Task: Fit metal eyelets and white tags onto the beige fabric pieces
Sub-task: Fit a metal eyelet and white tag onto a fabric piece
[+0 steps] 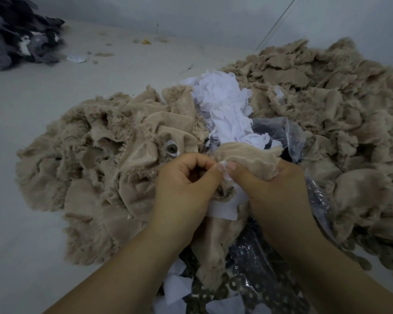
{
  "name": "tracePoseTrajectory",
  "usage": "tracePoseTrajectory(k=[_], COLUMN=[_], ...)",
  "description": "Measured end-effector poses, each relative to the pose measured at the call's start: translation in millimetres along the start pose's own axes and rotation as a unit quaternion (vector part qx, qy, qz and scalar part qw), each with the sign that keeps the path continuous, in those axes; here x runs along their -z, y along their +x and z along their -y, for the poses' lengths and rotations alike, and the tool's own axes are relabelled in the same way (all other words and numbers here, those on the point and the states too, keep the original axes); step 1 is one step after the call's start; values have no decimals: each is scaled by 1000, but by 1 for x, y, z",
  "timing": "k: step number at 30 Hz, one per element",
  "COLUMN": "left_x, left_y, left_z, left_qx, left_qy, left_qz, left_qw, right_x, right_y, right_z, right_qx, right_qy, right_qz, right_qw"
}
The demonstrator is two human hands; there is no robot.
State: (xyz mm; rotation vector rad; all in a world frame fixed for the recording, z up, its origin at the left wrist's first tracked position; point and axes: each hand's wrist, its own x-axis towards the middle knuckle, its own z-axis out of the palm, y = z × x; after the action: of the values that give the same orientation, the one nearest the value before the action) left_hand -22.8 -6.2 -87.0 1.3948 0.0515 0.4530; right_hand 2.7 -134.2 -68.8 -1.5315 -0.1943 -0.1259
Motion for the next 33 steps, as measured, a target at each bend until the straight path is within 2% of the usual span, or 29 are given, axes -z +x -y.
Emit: tracePoseTrajectory(k=[5,12,18,22,28,33], left_x=[2,-2,-7,-8,-13,-15], left_y=[2,0,-2,-4,-5,-11], left_z=[0,5,-1,-4,-8,-4], left_qx=[24,15,23,33,9,-27], left_qy=[-14,13,5,6,72,113], left_qz=[13,-37,-29,-41,-64,-66], left_qw=[1000,999,999,999,995,991], right_x=[-1,1,3,3,1,0], right_y=[0,-1,-1,-1,-3,-5], right_z=[-1,-5,-3,-5,-10,-10], right_qx=[1,-53,-26,-33,-107,-85], right_qy=[7,52,-3,0,100,92], right_qz=[0,15,8,20,48,26], right_qw=[1000,997,1000,999,988,992])
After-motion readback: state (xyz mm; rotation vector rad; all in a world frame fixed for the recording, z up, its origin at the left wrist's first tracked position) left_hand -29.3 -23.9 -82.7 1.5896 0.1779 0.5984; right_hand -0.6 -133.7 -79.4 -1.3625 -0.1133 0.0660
